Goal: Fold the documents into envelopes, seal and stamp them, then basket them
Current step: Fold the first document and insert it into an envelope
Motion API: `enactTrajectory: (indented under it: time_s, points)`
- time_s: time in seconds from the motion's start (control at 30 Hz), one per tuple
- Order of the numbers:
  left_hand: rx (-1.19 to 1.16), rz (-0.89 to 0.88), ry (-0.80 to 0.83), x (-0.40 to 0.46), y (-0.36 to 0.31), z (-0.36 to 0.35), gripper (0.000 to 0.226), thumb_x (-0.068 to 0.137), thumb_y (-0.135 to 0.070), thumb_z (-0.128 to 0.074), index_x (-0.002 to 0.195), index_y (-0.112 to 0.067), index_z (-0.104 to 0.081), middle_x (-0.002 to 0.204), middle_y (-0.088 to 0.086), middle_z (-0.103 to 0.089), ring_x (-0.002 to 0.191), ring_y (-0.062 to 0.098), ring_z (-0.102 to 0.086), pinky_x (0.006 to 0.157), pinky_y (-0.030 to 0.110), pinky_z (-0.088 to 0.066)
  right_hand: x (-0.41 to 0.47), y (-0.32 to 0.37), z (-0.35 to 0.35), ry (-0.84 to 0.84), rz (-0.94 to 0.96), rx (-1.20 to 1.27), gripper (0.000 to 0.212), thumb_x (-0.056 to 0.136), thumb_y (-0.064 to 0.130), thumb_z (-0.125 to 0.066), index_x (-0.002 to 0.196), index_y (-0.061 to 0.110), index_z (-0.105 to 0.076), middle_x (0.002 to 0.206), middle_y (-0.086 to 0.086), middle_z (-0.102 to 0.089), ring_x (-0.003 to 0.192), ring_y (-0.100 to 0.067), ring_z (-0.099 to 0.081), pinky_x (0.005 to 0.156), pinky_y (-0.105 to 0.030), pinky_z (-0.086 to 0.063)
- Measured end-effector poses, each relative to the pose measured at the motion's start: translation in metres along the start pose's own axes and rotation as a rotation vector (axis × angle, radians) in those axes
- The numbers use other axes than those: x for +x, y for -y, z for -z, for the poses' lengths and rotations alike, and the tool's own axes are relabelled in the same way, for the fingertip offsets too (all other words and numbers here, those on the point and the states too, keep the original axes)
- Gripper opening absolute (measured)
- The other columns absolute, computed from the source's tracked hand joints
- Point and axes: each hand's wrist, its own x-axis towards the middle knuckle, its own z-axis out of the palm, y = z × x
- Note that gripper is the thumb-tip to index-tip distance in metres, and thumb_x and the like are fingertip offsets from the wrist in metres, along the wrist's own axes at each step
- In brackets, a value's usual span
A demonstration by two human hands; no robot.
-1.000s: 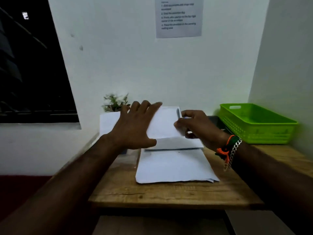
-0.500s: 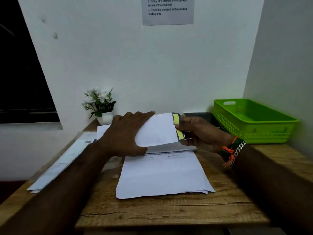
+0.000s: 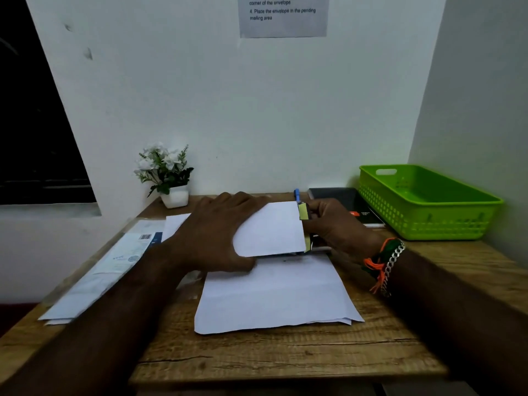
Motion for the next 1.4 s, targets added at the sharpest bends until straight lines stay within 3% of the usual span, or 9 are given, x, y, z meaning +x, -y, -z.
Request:
enactTrajectory:
  time_s: [0.1, 0.27, 0.43, 0.53, 0.77, 0.97, 1.17, 1.23, 1.4]
  points:
    - [0.005, 0.017, -0.011, 0.001, -0.002, -0.001, 0.112, 0.063, -0.084, -0.062, 0.158, -0.043, -0.019, 0.150, -0.019, -0.038, 0.128, 0.012, -0.045, 0.107, 0.045, -0.037, 0.002, -0.001, -0.001, -0.042, 0.068, -0.022, 0.026, 0.084, -0.001, -0.076, 0.101, 0.018, -0.078, 0.092, -0.010, -0.080, 0.088, -0.030, -0.077, 0.075, -0.045, -0.063]
    - [0.032, 0.030, -0.052, 0.001, -0.002, 0.001, 0.107, 0.062, -0.082, -0.064, 0.155, -0.041, -0.030, 0.142, -0.019, -0.048, 0.121, 0.011, -0.049, 0.100, 0.038, -0.037, 0.004, -0.003, -0.005, -0.079, 0.169, -0.076, 0.027, 0.083, -0.008, -0.076, 0.094, 0.016, -0.076, 0.073, 0.011, -0.077, 0.068, 0.000, -0.071, 0.059, -0.018, -0.056]
    - [0.025, 0.075, -0.092, -0.002, 0.011, 0.007, 0.098, 0.059, -0.072, -0.069, 0.149, -0.043, -0.041, 0.132, -0.021, -0.056, 0.118, 0.010, -0.052, 0.101, 0.041, -0.037, 0.010, -0.012, 0.005, -0.138, 0.139, -0.397, 0.012, 0.080, 0.019, -0.085, 0.087, 0.020, -0.076, 0.068, 0.004, -0.071, 0.061, -0.011, -0.065, 0.059, -0.028, -0.052]
    - [-0.004, 0.146, -0.095, -0.008, 0.028, 0.011, 0.098, 0.055, -0.068, -0.067, 0.148, -0.046, -0.042, 0.133, -0.021, -0.057, 0.120, 0.011, -0.054, 0.104, 0.044, -0.041, 0.011, -0.012, 0.024, -0.101, 0.136, -0.785, 0.026, 0.080, 0.045, -0.083, 0.095, 0.026, -0.074, 0.084, 0.013, -0.072, 0.071, 0.004, -0.061, 0.068, -0.018, -0.044]
    - [-0.064, 0.198, -0.050, -0.013, 0.040, 0.005, 0.103, 0.056, -0.066, -0.071, 0.151, -0.049, -0.037, 0.144, -0.021, -0.052, 0.129, 0.011, -0.049, 0.109, 0.040, -0.037, 0.004, -0.007, 0.039, 0.145, -0.004, -0.948, 0.057, 0.075, 0.053, -0.083, 0.125, 0.032, -0.065, 0.112, 0.020, -0.058, 0.091, 0.007, -0.052, 0.070, -0.005, -0.036]
    - [-0.057, 0.202, -0.030, -0.012, 0.042, 0.002, 0.106, 0.055, -0.069, -0.067, 0.154, -0.048, -0.032, 0.149, -0.020, -0.048, 0.131, 0.013, -0.047, 0.109, 0.040, -0.036, 0.007, -0.011, 0.043, 0.120, 0.017, -0.892, 0.060, 0.069, 0.050, -0.089, 0.122, 0.036, -0.066, 0.116, 0.011, -0.060, 0.107, -0.004, -0.056, 0.087, -0.019, -0.044]
    - [-0.050, 0.243, -0.046, -0.014, 0.047, 0.002, 0.108, 0.054, -0.070, -0.062, 0.155, -0.046, -0.031, 0.150, -0.016, -0.047, 0.132, 0.015, -0.047, 0.111, 0.044, -0.037, 0.011, -0.013, 0.051, -0.039, 0.051, -0.419, 0.015, 0.083, 0.005, -0.081, 0.094, 0.014, -0.078, 0.096, -0.012, -0.075, 0.087, -0.014, -0.066, 0.077, -0.026, -0.054]
    - [-0.034, 0.253, -0.080, -0.015, 0.049, 0.002, 0.107, 0.055, -0.068, -0.064, 0.155, -0.043, -0.034, 0.148, -0.014, -0.050, 0.131, 0.017, -0.049, 0.110, 0.045, -0.039, 0.009, -0.007, 0.054, -0.160, 0.035, -0.276, 0.007, 0.088, 0.003, -0.074, 0.091, 0.009, -0.076, 0.088, -0.009, -0.074, 0.081, -0.018, -0.065, 0.064, -0.024, -0.054]
    - [-0.018, 0.284, -0.113, -0.016, 0.050, 0.001, 0.106, 0.057, -0.066, -0.067, 0.155, -0.041, -0.035, 0.145, -0.011, -0.052, 0.128, 0.020, -0.051, 0.108, 0.046, -0.041, 0.014, -0.002, 0.079, -0.519, 0.198, -0.224, 0.019, 0.087, 0.004, -0.073, 0.081, 0.022, -0.075, 0.094, -0.007, -0.074, 0.087, -0.019, -0.065, 0.085, -0.038, -0.053]
